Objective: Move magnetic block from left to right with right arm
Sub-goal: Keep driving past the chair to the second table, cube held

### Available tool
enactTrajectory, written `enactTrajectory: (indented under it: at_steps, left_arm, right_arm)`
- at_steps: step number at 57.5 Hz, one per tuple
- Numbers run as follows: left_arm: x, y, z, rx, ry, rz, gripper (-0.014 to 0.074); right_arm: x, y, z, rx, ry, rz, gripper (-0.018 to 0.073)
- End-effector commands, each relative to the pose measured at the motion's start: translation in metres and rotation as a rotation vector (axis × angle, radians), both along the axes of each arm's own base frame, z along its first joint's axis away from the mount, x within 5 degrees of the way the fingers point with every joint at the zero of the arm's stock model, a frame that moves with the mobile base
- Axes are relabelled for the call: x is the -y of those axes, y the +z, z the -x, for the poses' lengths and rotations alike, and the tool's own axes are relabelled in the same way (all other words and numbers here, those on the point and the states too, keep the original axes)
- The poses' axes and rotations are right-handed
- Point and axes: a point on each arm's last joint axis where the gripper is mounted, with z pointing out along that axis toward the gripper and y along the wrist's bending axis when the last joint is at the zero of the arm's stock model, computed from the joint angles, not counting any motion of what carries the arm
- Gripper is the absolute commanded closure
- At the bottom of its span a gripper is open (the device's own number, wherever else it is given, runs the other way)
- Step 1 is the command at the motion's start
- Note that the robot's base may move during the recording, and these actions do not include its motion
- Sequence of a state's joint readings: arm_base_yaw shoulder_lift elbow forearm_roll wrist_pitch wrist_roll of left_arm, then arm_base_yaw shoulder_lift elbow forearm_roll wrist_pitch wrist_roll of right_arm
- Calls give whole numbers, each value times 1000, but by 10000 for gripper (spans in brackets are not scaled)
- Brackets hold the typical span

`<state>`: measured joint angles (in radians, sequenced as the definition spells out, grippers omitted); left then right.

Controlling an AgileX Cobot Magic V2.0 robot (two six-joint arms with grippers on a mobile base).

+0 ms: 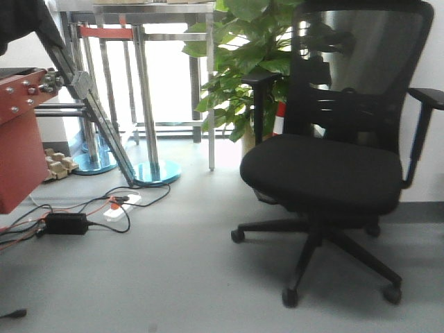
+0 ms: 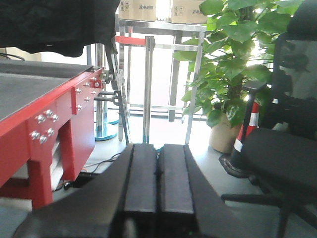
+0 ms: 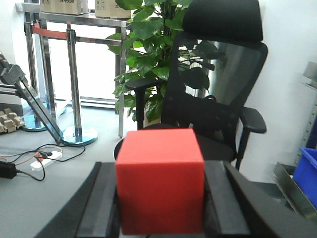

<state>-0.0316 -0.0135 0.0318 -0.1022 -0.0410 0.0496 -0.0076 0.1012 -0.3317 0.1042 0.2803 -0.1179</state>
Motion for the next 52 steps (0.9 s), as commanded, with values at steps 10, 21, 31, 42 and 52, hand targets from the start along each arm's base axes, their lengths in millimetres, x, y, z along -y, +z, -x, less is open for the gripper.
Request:
enactTrajectory:
  at_steps: [10,21,31,42,52]
  left_arm:
    - [-1,6,2,93,7,8,722]
    - [-1,6,2,93,7,8,722]
    - [-1,6,2,93,7,8,722]
    - [-1,6,2,93,7,8,722]
    - [-1,6,2,93,7,8,722]
  right_arm:
    - [1,17,1,103,-13,1,233]
    - [1,17,1,103,-13,1,233]
    - [1,17,1,103,-13,1,233]
    - [1,17,1,103,-13,1,233]
    - [1,17,1,103,-13,1,233]
